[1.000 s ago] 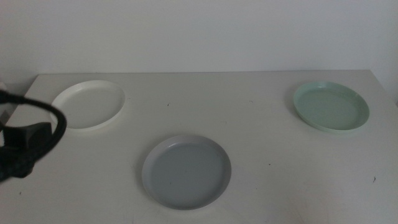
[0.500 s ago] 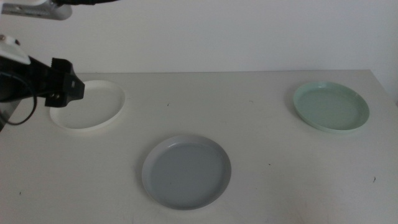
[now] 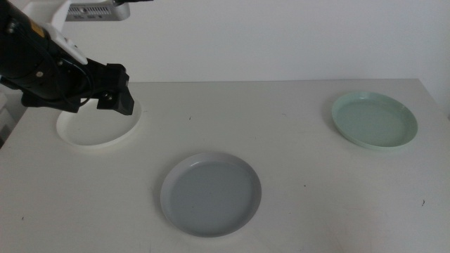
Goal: Stack the three bowls on top of each other.
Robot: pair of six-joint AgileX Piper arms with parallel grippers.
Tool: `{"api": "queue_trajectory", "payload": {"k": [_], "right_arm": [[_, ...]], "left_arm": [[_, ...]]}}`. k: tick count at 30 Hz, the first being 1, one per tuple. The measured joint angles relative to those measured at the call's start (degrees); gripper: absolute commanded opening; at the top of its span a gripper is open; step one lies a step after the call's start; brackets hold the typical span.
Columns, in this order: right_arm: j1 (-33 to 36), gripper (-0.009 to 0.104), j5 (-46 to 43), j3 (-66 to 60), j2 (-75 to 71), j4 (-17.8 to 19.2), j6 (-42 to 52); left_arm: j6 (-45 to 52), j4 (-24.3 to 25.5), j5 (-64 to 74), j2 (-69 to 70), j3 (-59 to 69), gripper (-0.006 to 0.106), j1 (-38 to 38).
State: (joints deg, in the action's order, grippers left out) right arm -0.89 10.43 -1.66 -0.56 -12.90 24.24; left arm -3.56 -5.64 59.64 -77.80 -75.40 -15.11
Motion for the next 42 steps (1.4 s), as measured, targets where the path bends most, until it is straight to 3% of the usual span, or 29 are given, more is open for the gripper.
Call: {"api": "queue_trajectory", "payload": {"k": [18, 42], "right_arm": [[0.0, 0.052, 0.0, 0.0, 0.0, 0.0, 0.0], [0.0, 0.052, 0.0, 0.0, 0.0, 0.0, 0.0]], "left_arm": [[-0.3, -1.6, -1.4, -4.5, -0.4, 0.105, 0.0], [2.0, -9.4, -8.1, -32.9, -0.4, 0.101, -1.8]]}}
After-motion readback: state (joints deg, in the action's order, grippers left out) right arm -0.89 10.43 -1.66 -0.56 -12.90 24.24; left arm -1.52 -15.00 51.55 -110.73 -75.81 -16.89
